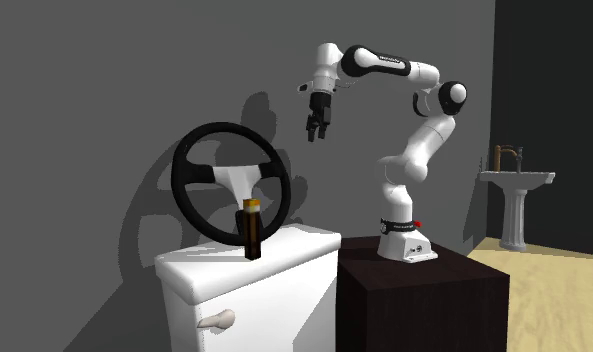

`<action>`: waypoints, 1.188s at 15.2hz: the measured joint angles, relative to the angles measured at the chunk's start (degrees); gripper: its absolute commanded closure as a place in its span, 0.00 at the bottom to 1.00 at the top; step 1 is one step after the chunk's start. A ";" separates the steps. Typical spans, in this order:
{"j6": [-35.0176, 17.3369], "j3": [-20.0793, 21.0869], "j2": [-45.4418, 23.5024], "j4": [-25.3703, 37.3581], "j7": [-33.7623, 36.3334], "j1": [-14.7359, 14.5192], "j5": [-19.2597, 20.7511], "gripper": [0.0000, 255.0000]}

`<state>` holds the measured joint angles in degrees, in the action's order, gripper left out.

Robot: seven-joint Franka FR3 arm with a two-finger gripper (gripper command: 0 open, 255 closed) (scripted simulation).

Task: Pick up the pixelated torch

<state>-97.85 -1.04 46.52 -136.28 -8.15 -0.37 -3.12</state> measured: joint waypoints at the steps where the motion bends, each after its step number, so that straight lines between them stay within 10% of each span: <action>1: 0.00 0.00 0.00 0.00 0.00 0.00 0.00 0.00; 18: -13.82 13.81 -31.15 13.05 16.59 -2.63 -1.54 0.00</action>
<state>-111.67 12.77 15.37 -123.23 8.44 -2.99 -4.66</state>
